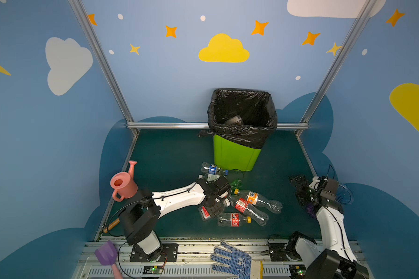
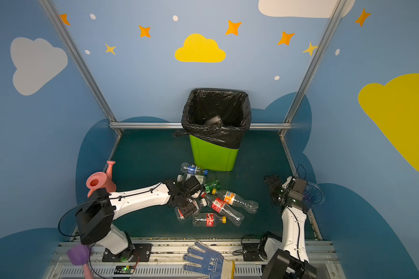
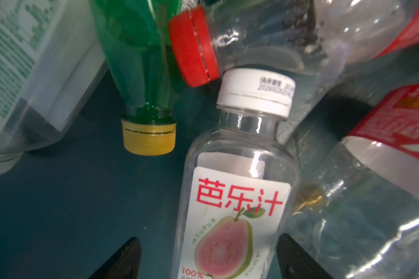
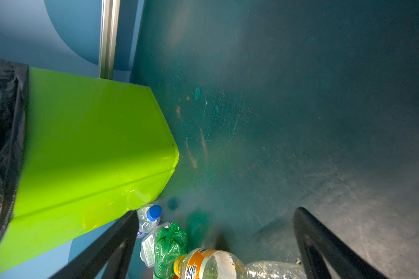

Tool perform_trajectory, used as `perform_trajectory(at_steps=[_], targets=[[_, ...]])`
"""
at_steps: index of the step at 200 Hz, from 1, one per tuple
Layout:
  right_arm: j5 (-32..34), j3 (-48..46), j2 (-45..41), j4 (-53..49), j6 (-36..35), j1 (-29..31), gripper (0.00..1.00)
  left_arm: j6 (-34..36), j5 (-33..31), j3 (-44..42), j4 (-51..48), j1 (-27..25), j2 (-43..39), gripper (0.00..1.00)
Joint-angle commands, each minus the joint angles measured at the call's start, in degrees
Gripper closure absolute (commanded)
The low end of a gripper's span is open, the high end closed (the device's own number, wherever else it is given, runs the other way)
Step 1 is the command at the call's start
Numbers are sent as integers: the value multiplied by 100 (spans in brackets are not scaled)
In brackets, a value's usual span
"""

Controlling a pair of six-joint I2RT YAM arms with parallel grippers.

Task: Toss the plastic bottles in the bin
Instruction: 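Lower the left gripper to the guava juice bottle in the pile, then close the left gripper on the guava juice bottle and lift it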

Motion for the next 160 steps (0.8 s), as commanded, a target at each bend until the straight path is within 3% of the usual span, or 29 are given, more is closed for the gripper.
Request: perform_trajectory(at_steps=[1,38,105,160], targets=[[-25,-68,39,112,-76,-39,2,76,2,69,8,4,120,13],[-52,-118,84,131,-96,-69,2,22,104,78,62,8,313,17],[-69,-123,143,135,-95,-145,2,-97,153,-175,-12,186,186,38],[-85,-130,198,190,-98,-181,2,-634,228,-573,-246,261,-380,40]])
